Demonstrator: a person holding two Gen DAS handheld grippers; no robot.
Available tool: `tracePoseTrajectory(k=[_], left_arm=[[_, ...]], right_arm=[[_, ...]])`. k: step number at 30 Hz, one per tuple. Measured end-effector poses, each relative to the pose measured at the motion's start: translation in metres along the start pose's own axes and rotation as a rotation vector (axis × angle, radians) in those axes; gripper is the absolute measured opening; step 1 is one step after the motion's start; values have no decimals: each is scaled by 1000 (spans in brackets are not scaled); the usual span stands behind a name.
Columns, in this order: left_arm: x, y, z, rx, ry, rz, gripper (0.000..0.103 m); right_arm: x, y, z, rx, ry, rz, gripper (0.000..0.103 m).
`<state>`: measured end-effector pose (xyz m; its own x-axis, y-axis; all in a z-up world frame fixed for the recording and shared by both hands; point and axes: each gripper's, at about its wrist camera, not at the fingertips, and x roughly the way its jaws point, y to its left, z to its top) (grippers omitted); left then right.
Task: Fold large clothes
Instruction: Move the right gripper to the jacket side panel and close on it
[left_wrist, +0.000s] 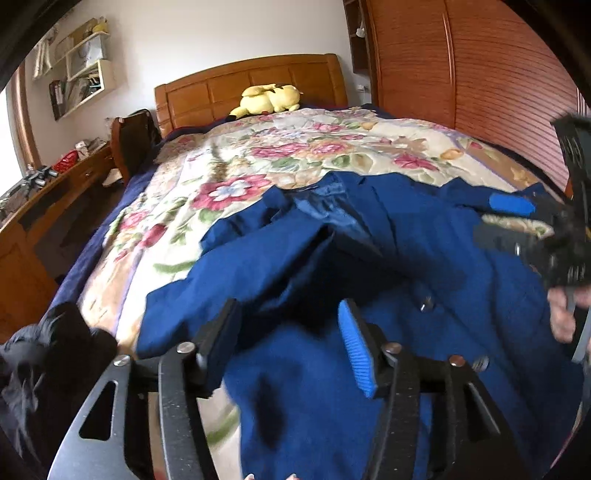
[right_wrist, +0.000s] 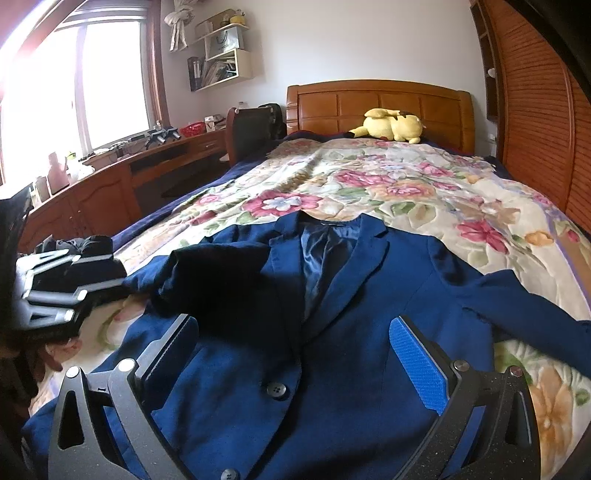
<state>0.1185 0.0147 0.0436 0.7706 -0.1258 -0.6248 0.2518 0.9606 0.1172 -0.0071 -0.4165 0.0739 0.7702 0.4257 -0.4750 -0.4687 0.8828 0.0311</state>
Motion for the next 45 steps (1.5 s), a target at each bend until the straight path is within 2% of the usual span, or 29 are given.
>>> tracePoseTrajectory(k=[1,7,11,14,18,22,30,39,45], left_arm=[[-4,3,-5,-4,-7,7,67],[-22,28,-32,-62,-61,3,76],[-32,45,-49,-113,-97,-5,77],[-35,51,-56,-87,-101,33,78],[-42,64,-65,-103,-120,34,78],[-50,78,-68,-119,-143,80,78],[-62,114,-71,-209,-175,84,78],[-67,136,-74,-255,-199,94,78],[-65,137,-73,-261,-203,101,78]], right_arm=[[1,1,0,-3,1,6,103],[-1,15,0,-52,3,19,98],[0,27,-3,-70,11,19,86],[5,41,2,-86,7,26,82],[21,68,20,-162,21,42,81],[46,94,46,-225,39,79,80],[117,134,75,-294,148,147,74],[183,141,51,-385,331,115,74],[201,142,39,-397,384,92,74]])
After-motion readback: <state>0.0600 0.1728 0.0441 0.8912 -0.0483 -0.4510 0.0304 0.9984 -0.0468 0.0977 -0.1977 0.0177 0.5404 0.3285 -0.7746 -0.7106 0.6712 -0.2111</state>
